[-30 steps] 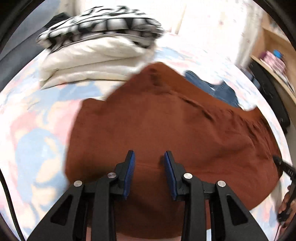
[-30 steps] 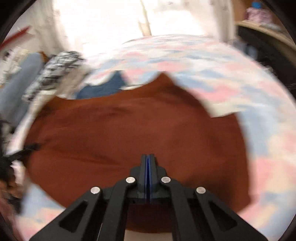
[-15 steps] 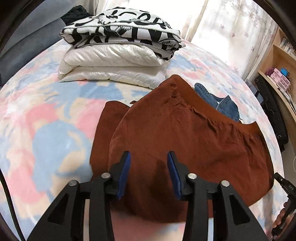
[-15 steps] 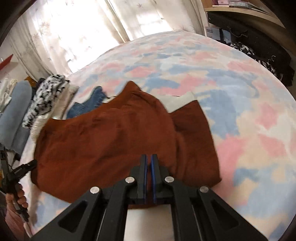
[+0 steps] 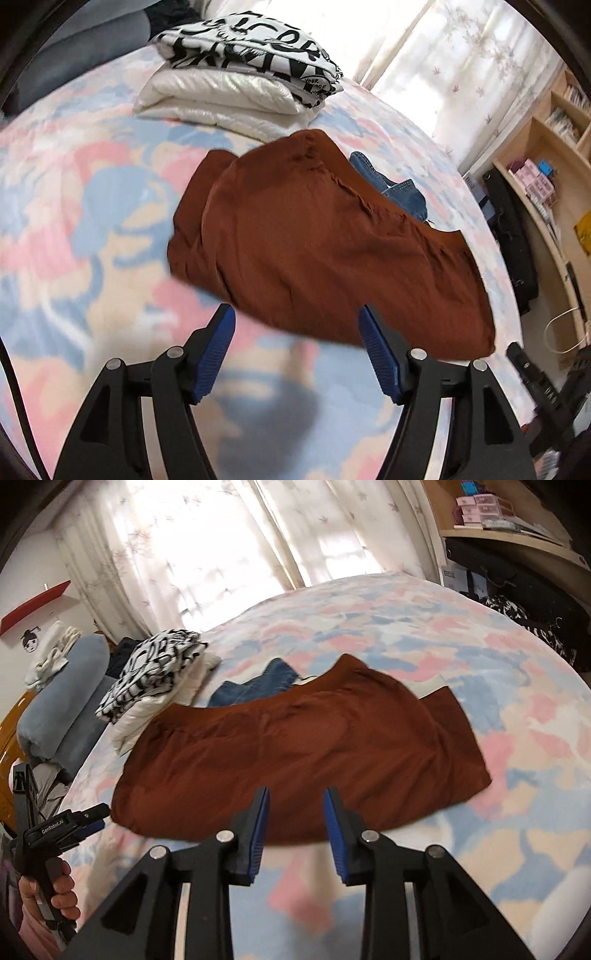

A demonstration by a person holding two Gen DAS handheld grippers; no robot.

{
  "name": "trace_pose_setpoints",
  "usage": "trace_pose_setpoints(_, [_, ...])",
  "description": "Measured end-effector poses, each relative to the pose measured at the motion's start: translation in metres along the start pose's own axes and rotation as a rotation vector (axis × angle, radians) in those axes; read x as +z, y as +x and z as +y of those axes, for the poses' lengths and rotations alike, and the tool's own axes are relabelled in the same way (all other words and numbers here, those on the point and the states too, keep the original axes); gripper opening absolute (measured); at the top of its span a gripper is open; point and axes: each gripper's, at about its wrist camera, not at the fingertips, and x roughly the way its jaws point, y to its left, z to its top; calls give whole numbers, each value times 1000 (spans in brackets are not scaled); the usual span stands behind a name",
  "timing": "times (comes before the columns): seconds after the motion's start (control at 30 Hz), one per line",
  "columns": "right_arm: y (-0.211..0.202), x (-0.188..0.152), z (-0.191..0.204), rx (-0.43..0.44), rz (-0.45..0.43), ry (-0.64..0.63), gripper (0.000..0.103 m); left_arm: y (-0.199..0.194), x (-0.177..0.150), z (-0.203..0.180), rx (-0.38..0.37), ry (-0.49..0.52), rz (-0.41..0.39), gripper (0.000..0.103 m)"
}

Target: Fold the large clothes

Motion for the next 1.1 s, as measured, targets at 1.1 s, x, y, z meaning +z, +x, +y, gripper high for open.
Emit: trace_pose_setpoints(1.1, [61,6,65,52,2,-64,30,109,20,21,-201,-227,-21,78])
